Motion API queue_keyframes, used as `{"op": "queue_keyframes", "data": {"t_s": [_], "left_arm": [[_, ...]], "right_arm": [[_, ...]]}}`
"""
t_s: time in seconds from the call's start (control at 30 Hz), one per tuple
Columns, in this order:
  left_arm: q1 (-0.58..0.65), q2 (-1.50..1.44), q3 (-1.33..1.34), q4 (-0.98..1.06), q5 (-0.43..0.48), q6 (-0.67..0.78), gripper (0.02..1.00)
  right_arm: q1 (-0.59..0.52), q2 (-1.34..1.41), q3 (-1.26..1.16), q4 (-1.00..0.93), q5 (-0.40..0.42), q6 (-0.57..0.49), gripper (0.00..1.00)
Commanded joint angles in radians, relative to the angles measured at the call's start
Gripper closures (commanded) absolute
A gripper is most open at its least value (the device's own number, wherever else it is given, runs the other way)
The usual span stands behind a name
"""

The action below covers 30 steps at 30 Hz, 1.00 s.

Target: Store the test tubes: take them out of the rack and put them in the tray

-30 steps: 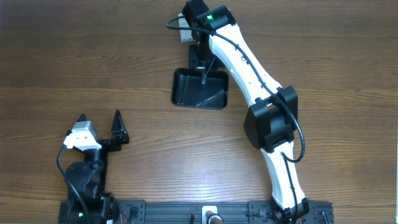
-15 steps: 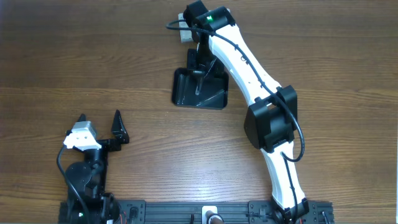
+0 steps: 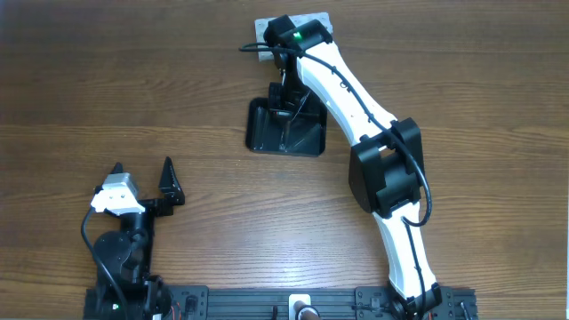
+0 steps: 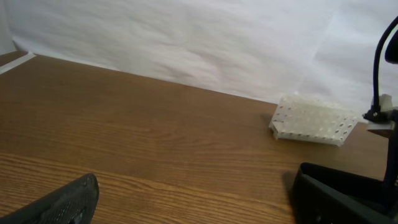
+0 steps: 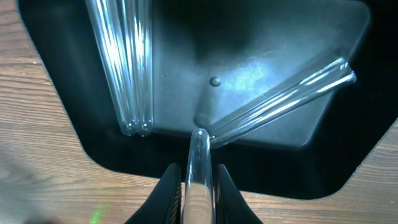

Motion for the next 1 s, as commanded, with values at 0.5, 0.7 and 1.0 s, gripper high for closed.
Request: {"op": "queue_keyframes", "data": {"t_s": [0.5, 0.7, 1.0], "left_arm": [[-0.005, -0.007, -0.004, -0.001, 0.01, 0.012, 0.023], [-0.005, -0.007, -0.004, -0.001, 0.01, 0.012, 0.02], [-0.005, -0.007, -0.004, -0.001, 0.01, 0.012, 0.023]], "right_arm": [[-0.018, 0.027, -0.024, 0.081, -0.003, 0.007, 0.68], [-0.021, 0.027, -0.017, 0.087, -0.014, 0.007, 0.641], [-0.018, -0.079, 0.014, 0.079, 0.066, -0.052, 0.505]]}}
